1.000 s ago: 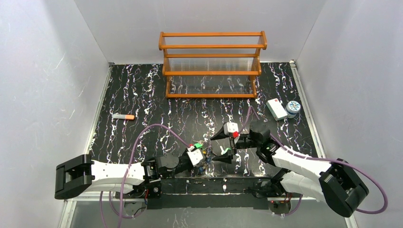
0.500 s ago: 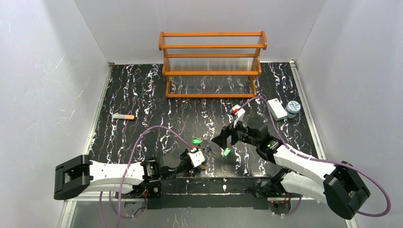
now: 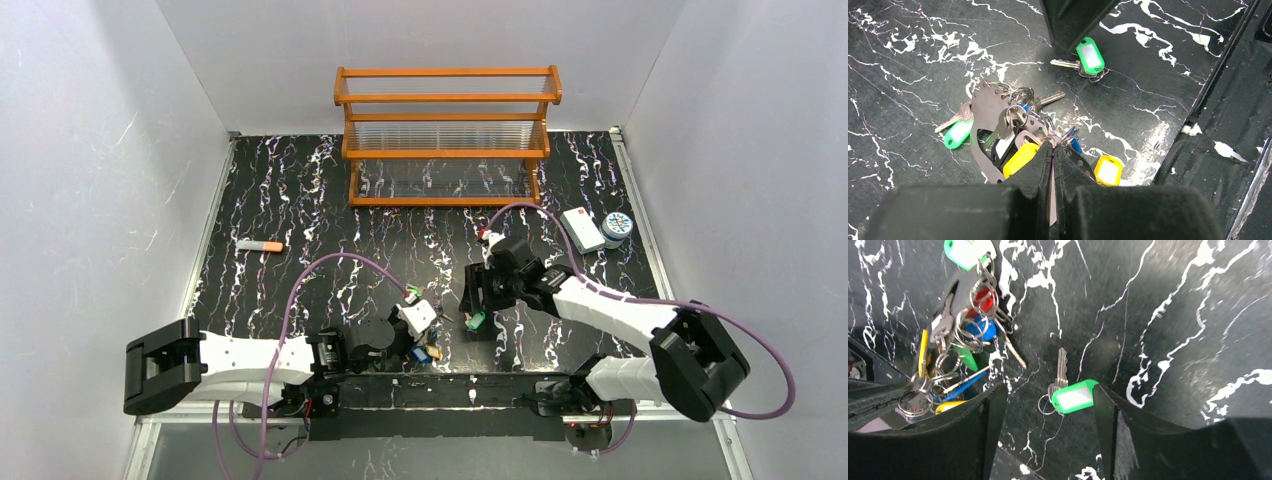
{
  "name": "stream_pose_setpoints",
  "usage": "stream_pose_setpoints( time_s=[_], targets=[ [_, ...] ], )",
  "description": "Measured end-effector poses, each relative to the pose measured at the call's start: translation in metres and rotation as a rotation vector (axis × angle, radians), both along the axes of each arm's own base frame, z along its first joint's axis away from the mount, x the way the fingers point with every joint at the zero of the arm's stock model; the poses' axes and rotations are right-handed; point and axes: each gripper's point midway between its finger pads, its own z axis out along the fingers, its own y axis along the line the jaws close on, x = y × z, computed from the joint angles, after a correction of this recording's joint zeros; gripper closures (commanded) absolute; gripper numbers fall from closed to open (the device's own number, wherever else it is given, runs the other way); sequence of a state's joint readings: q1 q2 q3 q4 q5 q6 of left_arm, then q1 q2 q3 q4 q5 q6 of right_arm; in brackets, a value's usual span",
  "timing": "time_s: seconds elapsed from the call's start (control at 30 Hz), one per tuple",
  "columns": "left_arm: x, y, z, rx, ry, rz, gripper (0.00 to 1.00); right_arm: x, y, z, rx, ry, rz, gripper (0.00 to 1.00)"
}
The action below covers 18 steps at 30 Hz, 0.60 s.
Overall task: Put the keys on the keyring
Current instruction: Adjust the key at the center of the board.
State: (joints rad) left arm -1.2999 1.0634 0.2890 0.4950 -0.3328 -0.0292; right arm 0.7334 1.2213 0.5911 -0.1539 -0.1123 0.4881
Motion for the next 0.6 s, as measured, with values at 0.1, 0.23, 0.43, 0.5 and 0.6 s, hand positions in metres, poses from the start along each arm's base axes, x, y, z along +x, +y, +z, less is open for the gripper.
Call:
stream_pose_setpoints(
  time_s=[0.1,0.23,0.43,0.5,0.6],
  targets=[
    [0.0,0.001,-0.001,-0.003,0.008,0.009,1.0,-0.012,0.0,-0.01,-0.034,0.101,0.022,0.4],
    [0.001,0.002,0.002,-0.01,0.008,0.018,1.0,-0.03,0.0,-0.02,-0.059,0.224,0.06,0.45],
    [0.002,0.002,0.003,-0.016,0.009,0.026,1.0,-0.05,0.001,-0.031,-0.082,0.368,0.094,0.47],
    [0.002,0.002,0.003,-0.018,0.011,0.028,1.0,-0.053,0.005,-0.031,-0.071,0.398,0.103,0.48],
    [0.002,0.002,0.003,-0.019,0.013,0.028,1.0,-0.055,0.011,-0.031,-0.056,0.434,0.114,0.5]
  ],
)
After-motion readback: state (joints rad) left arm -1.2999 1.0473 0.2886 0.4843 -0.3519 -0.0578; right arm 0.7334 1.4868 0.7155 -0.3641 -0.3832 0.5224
